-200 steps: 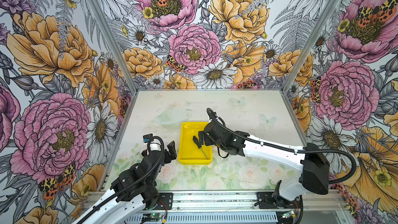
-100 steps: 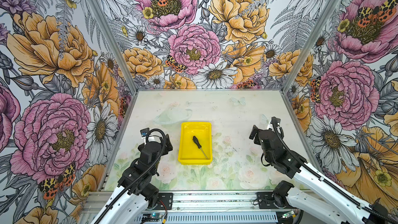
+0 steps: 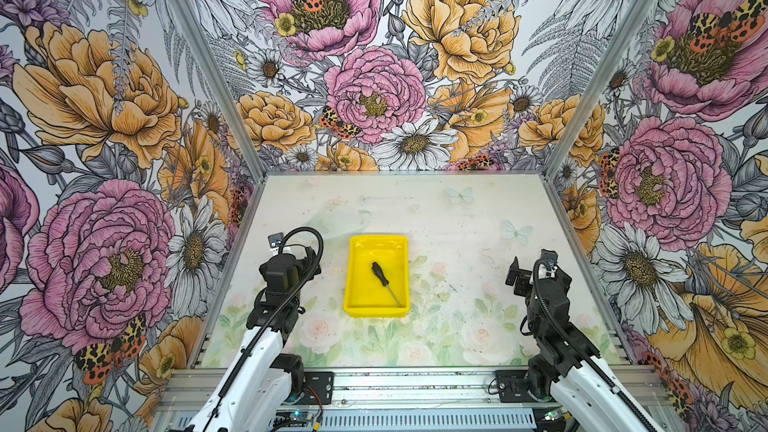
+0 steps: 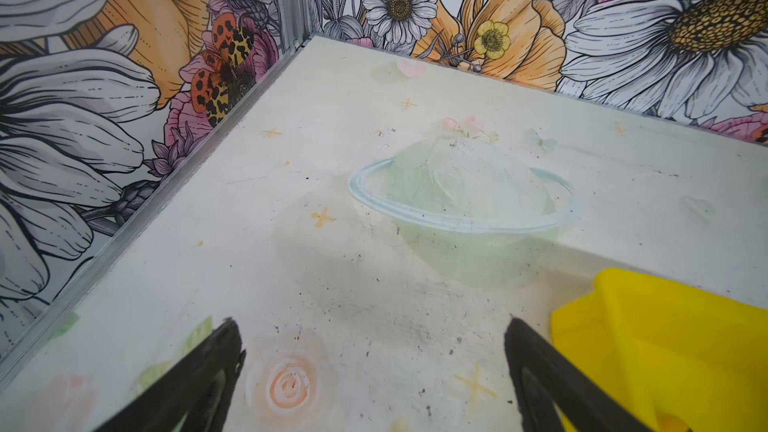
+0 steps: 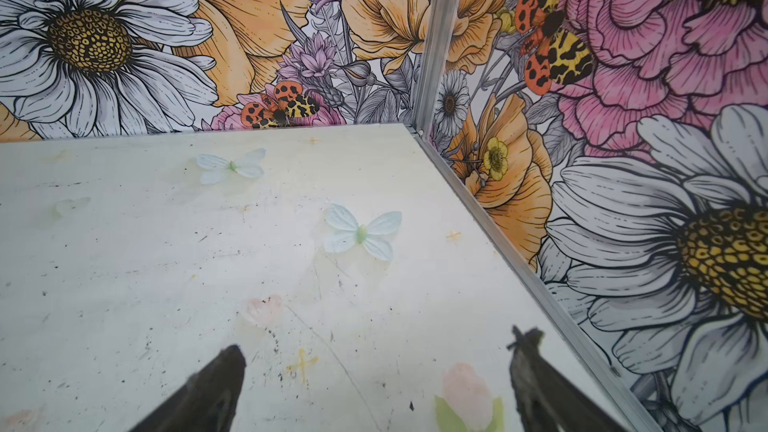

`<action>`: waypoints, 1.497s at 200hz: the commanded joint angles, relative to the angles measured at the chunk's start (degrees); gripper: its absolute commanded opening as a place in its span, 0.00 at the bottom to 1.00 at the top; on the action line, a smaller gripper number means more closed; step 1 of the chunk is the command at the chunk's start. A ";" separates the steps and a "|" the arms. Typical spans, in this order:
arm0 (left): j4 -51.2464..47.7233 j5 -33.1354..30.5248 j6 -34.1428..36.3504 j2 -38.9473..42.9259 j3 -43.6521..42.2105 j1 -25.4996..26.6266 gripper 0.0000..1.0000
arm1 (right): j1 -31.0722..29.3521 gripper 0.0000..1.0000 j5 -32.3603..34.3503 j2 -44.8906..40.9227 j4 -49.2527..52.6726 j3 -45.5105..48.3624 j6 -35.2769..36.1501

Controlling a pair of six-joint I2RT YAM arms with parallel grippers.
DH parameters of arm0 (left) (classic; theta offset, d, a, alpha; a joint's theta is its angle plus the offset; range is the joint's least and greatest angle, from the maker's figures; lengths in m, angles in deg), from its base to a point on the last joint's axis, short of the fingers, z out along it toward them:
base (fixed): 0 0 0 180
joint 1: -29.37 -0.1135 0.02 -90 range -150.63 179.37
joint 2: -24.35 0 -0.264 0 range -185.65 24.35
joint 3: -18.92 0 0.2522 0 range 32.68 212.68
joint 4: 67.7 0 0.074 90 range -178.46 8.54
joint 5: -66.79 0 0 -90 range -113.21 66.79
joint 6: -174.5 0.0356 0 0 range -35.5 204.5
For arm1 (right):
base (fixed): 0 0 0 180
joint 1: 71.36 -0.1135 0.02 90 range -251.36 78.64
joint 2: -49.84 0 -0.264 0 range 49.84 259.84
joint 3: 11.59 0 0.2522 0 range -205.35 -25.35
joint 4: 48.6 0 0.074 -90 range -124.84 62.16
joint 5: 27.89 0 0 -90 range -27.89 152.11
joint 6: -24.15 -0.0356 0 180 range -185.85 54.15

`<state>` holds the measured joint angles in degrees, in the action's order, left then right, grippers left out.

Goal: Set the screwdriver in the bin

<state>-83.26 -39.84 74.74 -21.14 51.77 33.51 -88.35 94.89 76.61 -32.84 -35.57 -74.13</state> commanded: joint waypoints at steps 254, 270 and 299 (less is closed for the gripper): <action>57.00 8.46 9.31 -43.36 1.84 -4.47 0.99 | 17.13 1.00 -22.70 61.39 -51.40 -12.42 3.18; 56.84 8.45 9.30 -43.36 1.91 -4.42 0.99 | 17.17 0.99 -22.66 61.35 -51.46 -12.38 3.23; 56.77 5.10 10.55 -43.49 2.04 -2.46 0.99 | 17.17 1.00 -22.75 61.39 -51.43 -12.37 3.18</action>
<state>-28.49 -31.01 83.35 -64.55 53.59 29.27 -71.17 71.91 137.72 -83.85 -47.44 -69.89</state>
